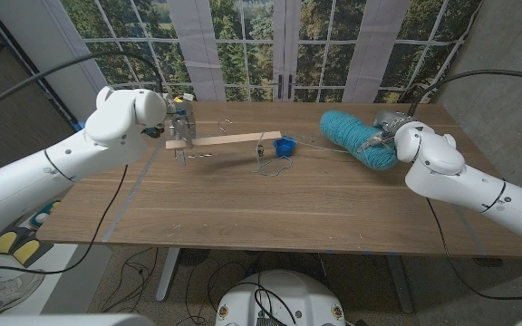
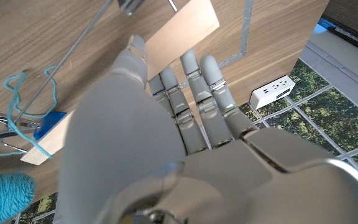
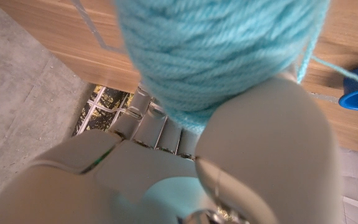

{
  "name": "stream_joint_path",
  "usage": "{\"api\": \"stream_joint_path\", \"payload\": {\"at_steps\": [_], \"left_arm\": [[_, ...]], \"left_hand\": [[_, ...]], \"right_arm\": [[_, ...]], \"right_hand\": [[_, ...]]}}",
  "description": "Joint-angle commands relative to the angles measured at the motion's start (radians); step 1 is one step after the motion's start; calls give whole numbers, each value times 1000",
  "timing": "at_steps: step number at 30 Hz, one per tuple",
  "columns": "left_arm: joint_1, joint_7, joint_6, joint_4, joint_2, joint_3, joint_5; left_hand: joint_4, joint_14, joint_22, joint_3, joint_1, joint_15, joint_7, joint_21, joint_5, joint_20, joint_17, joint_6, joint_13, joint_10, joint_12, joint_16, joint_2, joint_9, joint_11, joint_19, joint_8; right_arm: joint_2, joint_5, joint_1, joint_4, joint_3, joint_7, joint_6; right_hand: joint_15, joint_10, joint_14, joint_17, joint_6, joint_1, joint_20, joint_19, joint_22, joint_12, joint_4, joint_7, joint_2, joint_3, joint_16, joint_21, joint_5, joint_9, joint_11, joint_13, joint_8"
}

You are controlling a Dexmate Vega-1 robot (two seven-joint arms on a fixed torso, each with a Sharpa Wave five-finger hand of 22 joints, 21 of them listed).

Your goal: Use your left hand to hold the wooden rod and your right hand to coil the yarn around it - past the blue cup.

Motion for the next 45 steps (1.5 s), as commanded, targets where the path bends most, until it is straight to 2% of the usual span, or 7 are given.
{"api": "stream_joint_path", "payload": {"at_steps": [1, 14, 28, 33, 35, 39, 45], "left_arm": [[-51, -74, -7, 70, -43, 92, 92], [-85, -112, -76, 182, -129, 150, 192], [-69, -155, -130, 225, -180, 164, 379], [-56, -168, -172, 227, -189, 151, 426], [-59, -199, -175, 229, -198, 167, 510], [-49, -239, -199, 235, -219, 146, 557], [-11, -218, -223, 225, -232, 108, 619]], "left_hand": [[-11, 152, 2, 17, 133, -189, 15, 9, -12, -120, -3, 8, -5, 1, -2, -3, 132, 3, 8, 2, -6], [-13, 150, 1, 20, 134, -189, 14, 11, -27, -117, -14, -11, -22, -15, -8, -12, 133, 0, 2, -4, -28], [-15, 54, -4, -3, 112, -198, -15, -5, -49, -94, -64, -141, -67, -118, -17, -71, 79, -1, -23, -40, -134], [16, -91, -11, -35, 62, -192, -38, -78, -26, -98, -113, -237, -101, -235, -24, -100, 74, -2, -20, -98, -216], [39, -269, -8, -69, 4, -179, -59, -136, -9, -57, -157, -319, -128, -355, -30, -109, 43, -5, 0, -181, -263], [68, -582, -9, -129, -58, -131, -86, -251, 36, 71, -197, -477, -184, -539, -31, -107, 11, -21, 14, -358, -287], [94, -806, -9, -200, -104, -55, -84, -354, 91, 137, -238, -691, -239, -710, -30, -104, -23, -43, 39, -487, -294]], "right_arm": [[-4, 85, 62, 37, -72, -7, -19], [-15, 152, 101, 52, -118, -25, -47], [-28, 163, 168, 59, -198, -9, -85], [-26, 154, 238, 72, -269, 57, -122], [-21, 138, 278, 81, -316, 90, -146], [-15, 124, 347, 98, -391, 149, -179], [-12, 142, 418, 111, -455, 205, -216]], "right_hand": [[-79, 9, 55, 4, 42, 331, -136, 14, 3, -1, -2, -32, 324, 11, 3, 8, -7, 0, 6, -2, 1], [-79, -1, 54, -5, 30, 337, -127, 27, 0, -12, -3, -22, 327, 22, -3, 13, -27, -3, 10, -10, -3], [-74, -109, -39, -121, -71, 302, -111, 3, -8, -98, 20, -21, 321, 54, -106, -12, -100, -23, 2, -74, -23], [-59, -221, -197, -255, -206, 189, -34, -59, -9, -170, 77, -32, 281, 11, -145, -68, -122, -72, 9, -118, -31], [-54, -269, -270, -295, -256, 144, 12, -95, -10, -195, 96, -35, 262, -15, -142, -97, -117, -92, 0, -126, -31], [-42, -370, -406, -355, -349, 88, 26, -143, -9, -244, 113, -47, 221, -65, -140, -147, -95, -124, -9, -126, -30], [-19, -510, -581, -427, -500, 7, 59, -203, -7, -275, 124, -47, 145, -162, -136, -224, -26, -166, -18, -118, -27]]}}
